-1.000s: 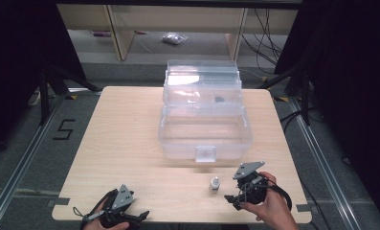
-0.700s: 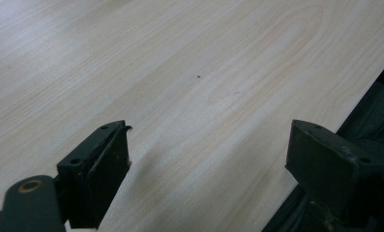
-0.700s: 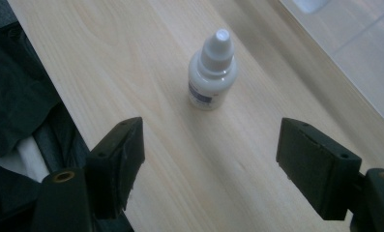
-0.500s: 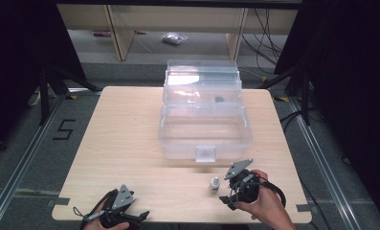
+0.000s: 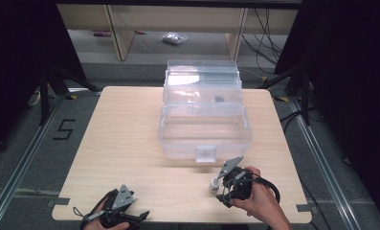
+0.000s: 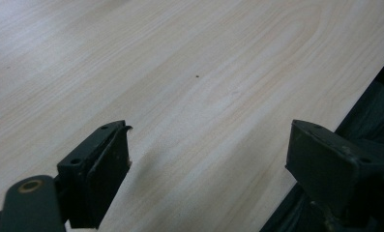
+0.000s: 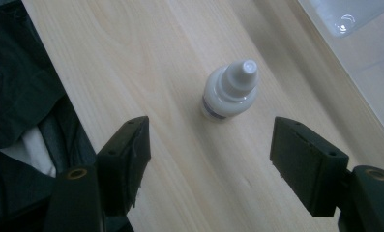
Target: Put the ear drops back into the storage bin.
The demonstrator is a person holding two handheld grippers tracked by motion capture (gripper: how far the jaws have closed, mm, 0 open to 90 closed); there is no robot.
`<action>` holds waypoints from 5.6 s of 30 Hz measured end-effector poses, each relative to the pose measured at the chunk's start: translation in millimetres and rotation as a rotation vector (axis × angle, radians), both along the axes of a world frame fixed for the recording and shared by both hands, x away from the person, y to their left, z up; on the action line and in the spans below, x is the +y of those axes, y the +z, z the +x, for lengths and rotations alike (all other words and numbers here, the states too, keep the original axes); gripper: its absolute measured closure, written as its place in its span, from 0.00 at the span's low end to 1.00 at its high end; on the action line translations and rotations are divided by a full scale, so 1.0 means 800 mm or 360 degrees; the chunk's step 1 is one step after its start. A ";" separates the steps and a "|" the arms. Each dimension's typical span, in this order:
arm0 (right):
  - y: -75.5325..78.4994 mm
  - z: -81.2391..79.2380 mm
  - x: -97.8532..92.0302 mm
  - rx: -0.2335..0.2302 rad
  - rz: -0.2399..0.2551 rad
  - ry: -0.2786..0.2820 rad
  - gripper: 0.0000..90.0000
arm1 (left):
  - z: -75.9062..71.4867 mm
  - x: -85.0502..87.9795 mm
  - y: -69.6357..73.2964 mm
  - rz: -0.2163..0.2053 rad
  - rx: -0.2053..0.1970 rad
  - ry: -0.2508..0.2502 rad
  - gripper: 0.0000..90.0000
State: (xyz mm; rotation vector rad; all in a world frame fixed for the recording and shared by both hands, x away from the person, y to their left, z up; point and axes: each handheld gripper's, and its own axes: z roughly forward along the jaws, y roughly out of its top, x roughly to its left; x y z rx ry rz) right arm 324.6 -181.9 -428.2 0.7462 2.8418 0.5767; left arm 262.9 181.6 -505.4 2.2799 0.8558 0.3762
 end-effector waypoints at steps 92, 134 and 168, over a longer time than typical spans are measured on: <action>0.046 0.067 0.022 0.0120 -0.0265 0.0078 0.67 | 0.000 -0.002 -0.001 -0.0050 -0.0011 0.0036 0.17; 0.167 0.129 -0.009 0.0067 -0.0189 -0.0004 0.67 | 0.001 0.002 0.001 0.0005 0.0004 -0.0008 0.17; 0.099 0.227 -0.031 0.0200 -0.0281 -0.0265 0.67 | 0.000 -0.002 -0.002 -0.0069 0.0006 0.0037 0.17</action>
